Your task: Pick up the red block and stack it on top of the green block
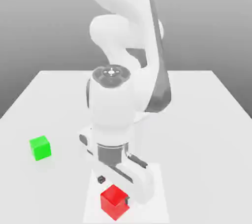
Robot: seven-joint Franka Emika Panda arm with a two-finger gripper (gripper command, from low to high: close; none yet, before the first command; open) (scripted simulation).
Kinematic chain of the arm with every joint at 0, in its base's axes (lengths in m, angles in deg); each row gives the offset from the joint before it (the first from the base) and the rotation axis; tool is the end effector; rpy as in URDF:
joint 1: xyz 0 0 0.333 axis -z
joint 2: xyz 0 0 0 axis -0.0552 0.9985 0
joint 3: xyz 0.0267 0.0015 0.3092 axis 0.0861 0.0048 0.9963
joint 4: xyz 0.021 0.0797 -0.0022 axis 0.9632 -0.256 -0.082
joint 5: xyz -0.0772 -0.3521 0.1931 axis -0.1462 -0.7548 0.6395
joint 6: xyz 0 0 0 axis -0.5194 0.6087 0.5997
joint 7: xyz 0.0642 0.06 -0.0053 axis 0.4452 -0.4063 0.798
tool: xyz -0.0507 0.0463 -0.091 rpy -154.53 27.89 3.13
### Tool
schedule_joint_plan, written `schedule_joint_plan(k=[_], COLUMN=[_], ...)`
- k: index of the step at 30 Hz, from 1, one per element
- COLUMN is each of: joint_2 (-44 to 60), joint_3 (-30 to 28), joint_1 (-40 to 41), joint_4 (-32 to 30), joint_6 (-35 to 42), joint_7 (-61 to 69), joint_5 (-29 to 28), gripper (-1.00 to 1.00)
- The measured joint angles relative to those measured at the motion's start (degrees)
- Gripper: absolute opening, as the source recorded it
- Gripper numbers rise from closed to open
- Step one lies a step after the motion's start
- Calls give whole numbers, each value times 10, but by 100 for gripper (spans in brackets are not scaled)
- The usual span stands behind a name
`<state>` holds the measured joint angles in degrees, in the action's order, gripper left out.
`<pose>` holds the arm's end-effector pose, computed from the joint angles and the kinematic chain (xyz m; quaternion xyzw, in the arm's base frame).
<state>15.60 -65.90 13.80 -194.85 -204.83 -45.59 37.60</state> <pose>0.4643 -0.0250 0.1200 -0.7166 0.6975 -0.0002 0.0004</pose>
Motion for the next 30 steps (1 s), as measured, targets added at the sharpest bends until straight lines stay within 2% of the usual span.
schedule_joint_plan(k=[7,12,15,19,22,25,29,30], joint_2=[-1,-91,-143,-219,-278,-261,-184,-168], joint_3=[1,20,-27,-94,-133,-157,-149,-145], joint_1=[0,16,62,217,268,284,287,289], joint_4=[0,-16,-55,-122,-172,-190,-189,-188], joint_6=[0,74,89,99,104,69,-8,-22], joint_7=[0,25,21,8,5,11,37,43], joint_5=[0,35,37,32,38,50,88,97], gripper=[-100,-100,-100,-100,-100,-100,-100,100])
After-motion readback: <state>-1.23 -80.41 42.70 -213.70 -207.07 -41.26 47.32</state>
